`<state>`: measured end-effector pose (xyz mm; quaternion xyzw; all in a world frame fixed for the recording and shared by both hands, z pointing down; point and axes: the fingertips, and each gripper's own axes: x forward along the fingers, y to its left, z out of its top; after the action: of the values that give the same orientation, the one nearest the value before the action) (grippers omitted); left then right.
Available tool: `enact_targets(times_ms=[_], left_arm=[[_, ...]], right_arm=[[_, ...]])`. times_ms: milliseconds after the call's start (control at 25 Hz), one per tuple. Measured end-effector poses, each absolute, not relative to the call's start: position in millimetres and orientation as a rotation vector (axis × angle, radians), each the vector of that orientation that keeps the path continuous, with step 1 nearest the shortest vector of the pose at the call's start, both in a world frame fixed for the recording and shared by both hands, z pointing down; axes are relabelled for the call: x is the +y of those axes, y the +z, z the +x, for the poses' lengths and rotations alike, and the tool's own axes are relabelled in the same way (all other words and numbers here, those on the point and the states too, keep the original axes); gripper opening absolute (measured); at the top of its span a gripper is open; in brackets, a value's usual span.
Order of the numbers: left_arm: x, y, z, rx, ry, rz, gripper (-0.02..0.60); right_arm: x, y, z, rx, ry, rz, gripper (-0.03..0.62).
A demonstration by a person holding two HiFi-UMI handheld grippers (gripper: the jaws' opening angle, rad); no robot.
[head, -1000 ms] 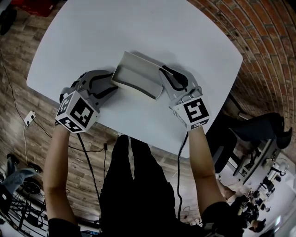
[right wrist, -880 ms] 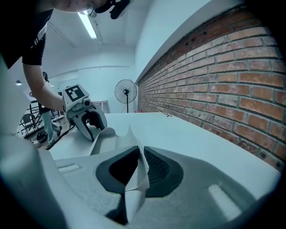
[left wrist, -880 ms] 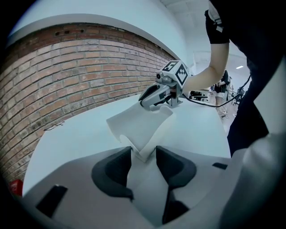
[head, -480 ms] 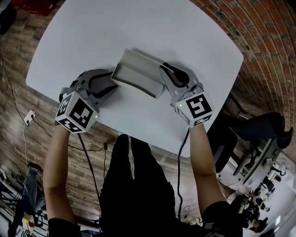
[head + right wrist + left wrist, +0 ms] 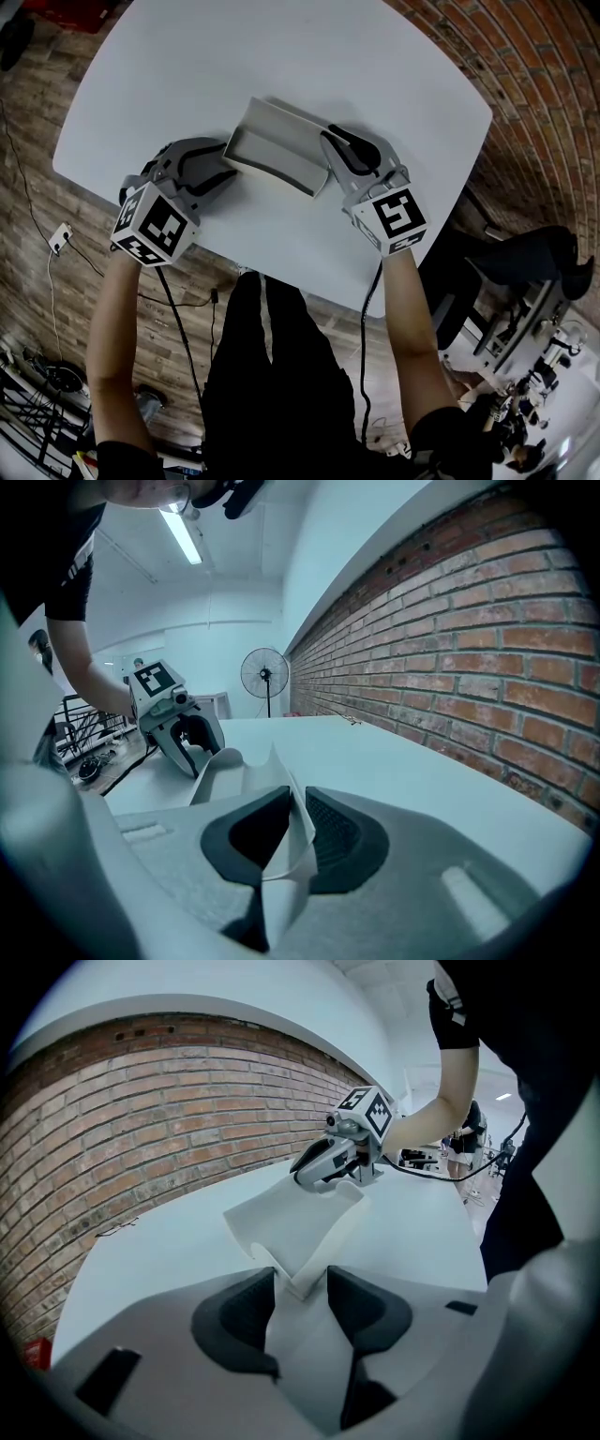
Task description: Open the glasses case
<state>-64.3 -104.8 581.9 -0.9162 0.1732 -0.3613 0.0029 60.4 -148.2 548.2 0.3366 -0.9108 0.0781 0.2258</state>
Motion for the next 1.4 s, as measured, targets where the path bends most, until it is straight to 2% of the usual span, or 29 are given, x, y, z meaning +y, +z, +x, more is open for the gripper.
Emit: enact_targets(times_ms=[240,400,520,1160,1400], left_arm=[[-105,582,-66,0.548,-1.127,-2.889,0.176],[-100,579,-65,0.549,-1.063,-2.942,0.244],[-98,579,-66,0.565,-1.056,-2.949,0.264],[-84,562,-70,0.73,-1.06,-2.997,0.268],[-77,549,-82,0.922,-0.996,-3.088,0.256]], right_arm=[[-139,533,56,-2.568,0.199,0.905,0.066],[-132,529,61,-2.561,0.193,0.921,0.067],[-130,527,62,-2.559,0.179,0.917,0.067],[-118,497,87,-2.509,0.216,1.068,0.067],[-97,476,89,-2.493,0.297,1.157,0.066]])
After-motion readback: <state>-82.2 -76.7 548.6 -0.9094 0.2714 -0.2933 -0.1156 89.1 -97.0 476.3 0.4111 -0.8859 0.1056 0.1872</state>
